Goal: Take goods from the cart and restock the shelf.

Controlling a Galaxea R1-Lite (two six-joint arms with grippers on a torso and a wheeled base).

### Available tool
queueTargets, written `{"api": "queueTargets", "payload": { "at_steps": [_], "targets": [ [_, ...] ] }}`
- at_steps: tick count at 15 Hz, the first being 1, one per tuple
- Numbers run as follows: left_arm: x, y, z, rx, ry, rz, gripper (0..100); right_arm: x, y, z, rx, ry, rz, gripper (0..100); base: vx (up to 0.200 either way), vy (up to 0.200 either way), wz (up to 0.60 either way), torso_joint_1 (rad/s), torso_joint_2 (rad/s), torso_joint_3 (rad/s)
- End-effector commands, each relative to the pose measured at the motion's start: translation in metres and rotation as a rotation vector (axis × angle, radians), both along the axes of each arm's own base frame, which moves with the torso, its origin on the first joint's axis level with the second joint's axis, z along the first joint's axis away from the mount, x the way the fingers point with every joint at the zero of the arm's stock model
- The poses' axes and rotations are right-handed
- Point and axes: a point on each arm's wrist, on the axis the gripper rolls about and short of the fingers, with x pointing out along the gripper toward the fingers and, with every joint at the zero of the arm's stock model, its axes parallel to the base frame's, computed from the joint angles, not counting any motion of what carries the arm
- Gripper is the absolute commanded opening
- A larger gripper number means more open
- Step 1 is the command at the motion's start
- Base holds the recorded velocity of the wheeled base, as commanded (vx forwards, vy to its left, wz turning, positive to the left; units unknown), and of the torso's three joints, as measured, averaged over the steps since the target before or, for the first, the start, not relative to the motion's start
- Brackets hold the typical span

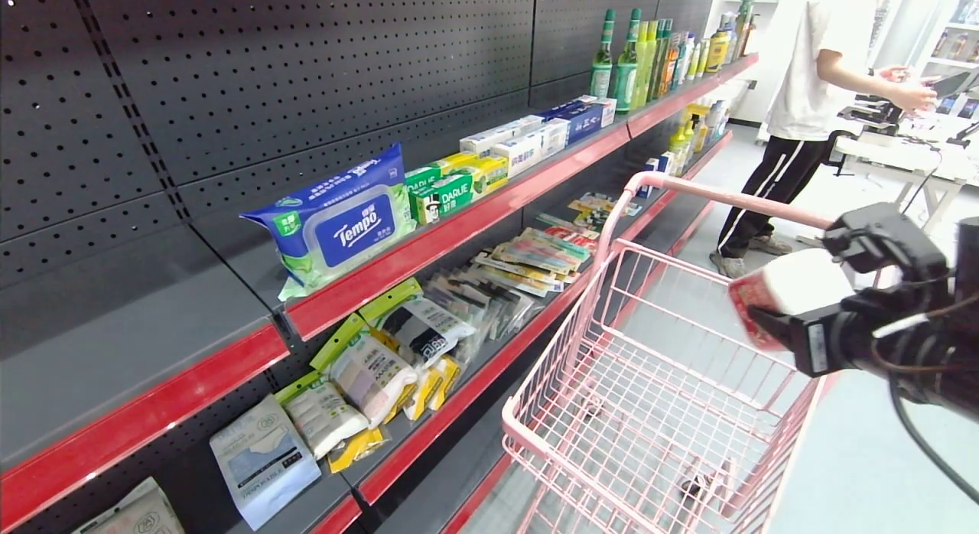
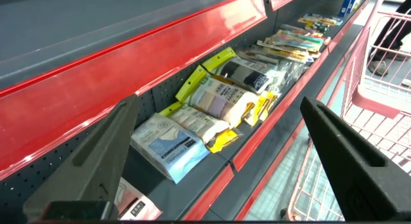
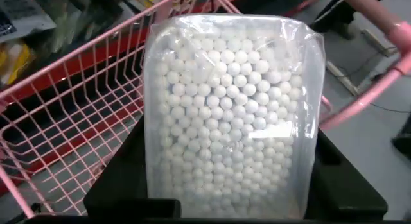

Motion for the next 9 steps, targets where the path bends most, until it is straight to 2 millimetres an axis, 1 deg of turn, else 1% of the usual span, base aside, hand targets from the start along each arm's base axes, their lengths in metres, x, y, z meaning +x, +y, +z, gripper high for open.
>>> {"api": "queueTargets", "payload": {
  "at_steps": [1, 2, 4, 5, 6, 7, 8, 9],
  "targets": [
    [0.000, 0.000, 0.000, 0.000, -0.001, 0.000, 100, -0.064, -0.031, 0.031, 0.008, -0.137, -0.126, 0, 0.000, 0.000, 0.00, 0.000, 0.00, 0.000],
    [0.000, 0.000, 0.000, 0.000, -0.001, 0.000, 100, -0.080, -0.038, 0.033, 0.008, -0.142, -0.150, 0, 0.000, 0.000, 0.00, 0.000, 0.00, 0.000],
    [0.000, 0.000, 0.000, 0.001, -0.001, -0.001, 100, -0.108, -0.047, 0.037, 0.019, -0.180, -0.167, 0, 0.000, 0.000, 0.00, 0.000, 0.00, 0.000],
    [0.000, 0.000, 0.000, 0.001, -0.001, -0.001, 100, -0.118, -0.050, 0.036, 0.019, -0.187, -0.175, 0, 0.000, 0.000, 0.00, 0.000, 0.00, 0.000],
    [0.000, 0.000, 0.000, 0.001, -0.001, -0.001, 100, -0.128, -0.053, 0.031, 0.015, -0.178, -0.184, 0, 0.000, 0.000, 0.00, 0.000, 0.00, 0.000],
    [0.000, 0.000, 0.000, 0.001, -0.001, -0.001, 100, -0.134, -0.055, 0.027, 0.013, -0.170, -0.189, 0, 0.000, 0.000, 0.00, 0.000, 0.00, 0.000],
    [0.000, 0.000, 0.000, 0.001, -0.001, -0.001, 100, -0.143, -0.057, 0.018, 0.015, -0.172, -0.187, 0, 0.000, 0.000, 0.00, 0.000, 0.00, 0.000],
    [0.000, 0.000, 0.000, 0.001, -0.001, -0.001, 100, -0.145, -0.057, 0.016, 0.015, -0.172, -0.189, 0, 0.000, 0.000, 0.00, 0.000, 0.00, 0.000]
  ]
}}
